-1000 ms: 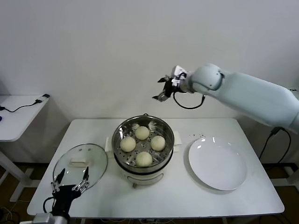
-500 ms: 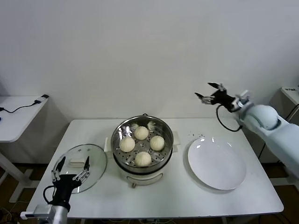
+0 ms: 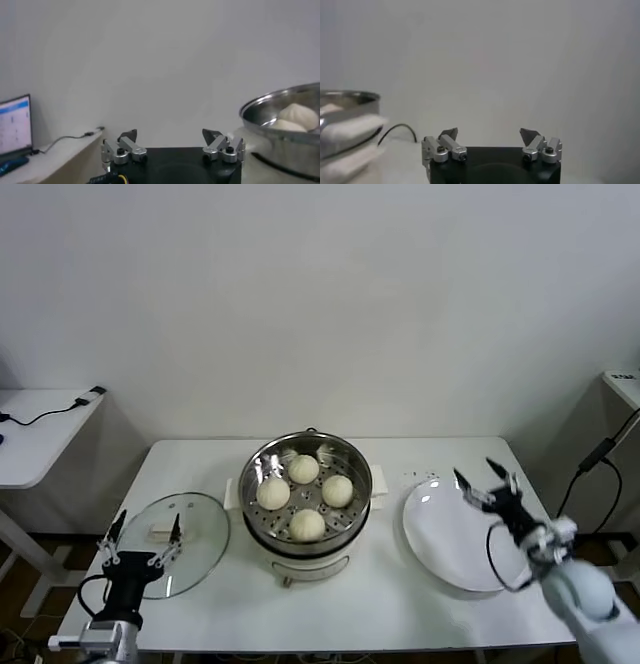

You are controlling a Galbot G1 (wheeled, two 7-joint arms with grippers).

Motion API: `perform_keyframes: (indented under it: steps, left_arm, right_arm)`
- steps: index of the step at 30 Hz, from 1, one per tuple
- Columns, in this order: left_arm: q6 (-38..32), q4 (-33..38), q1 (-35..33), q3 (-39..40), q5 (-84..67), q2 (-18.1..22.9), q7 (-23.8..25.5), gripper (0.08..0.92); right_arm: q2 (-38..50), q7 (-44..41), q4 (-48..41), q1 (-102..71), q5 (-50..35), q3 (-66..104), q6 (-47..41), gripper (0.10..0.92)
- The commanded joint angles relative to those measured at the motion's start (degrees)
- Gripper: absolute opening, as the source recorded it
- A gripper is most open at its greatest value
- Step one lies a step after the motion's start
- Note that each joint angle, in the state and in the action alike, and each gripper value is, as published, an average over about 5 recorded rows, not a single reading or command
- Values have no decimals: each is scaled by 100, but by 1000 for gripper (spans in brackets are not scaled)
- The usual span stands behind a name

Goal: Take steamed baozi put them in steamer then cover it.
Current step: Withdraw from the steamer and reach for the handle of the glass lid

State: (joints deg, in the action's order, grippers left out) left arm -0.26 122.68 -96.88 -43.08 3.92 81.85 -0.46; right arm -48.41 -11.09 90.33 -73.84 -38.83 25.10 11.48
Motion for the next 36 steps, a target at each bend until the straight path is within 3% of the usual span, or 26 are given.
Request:
perform_keyframes:
  steps: [1, 7, 11, 14, 18, 27, 36]
  left_arm:
    - [-232, -79, 41, 27, 522, -8, -107, 823]
    - [-544, -294, 32, -27, 1656, -193, -366, 823]
    - [-861, -752, 26, -15, 3709, -480, -1170, 823]
    - [-770, -1237, 8, 22, 5373, -730, -1704, 823]
    - [-445, -1825, 64, 94, 6640, -949, -1742, 823]
    - [-181, -2788, 595, 217, 7110, -958, -2002, 823]
    - [-182, -3653, 1236, 336, 7285, -926, -2155, 823]
  right_arm:
    - [-1299, -42, 443, -2043, 352, 1258, 887, 823]
    - [-1605, 65, 651, -2386, 407, 1211, 864, 823]
    - [-1712, 131, 813, -2498, 375, 1196, 769, 823]
    - [-1763, 162, 970, -2536, 385, 1219, 688, 823]
    - [-1808, 221, 1260, -2585, 408, 1273, 517, 823]
    - [-1939, 413, 1841, -2546, 460, 1411, 138, 823]
    - [-1986, 411, 1878, -2577, 584, 1397, 29, 823]
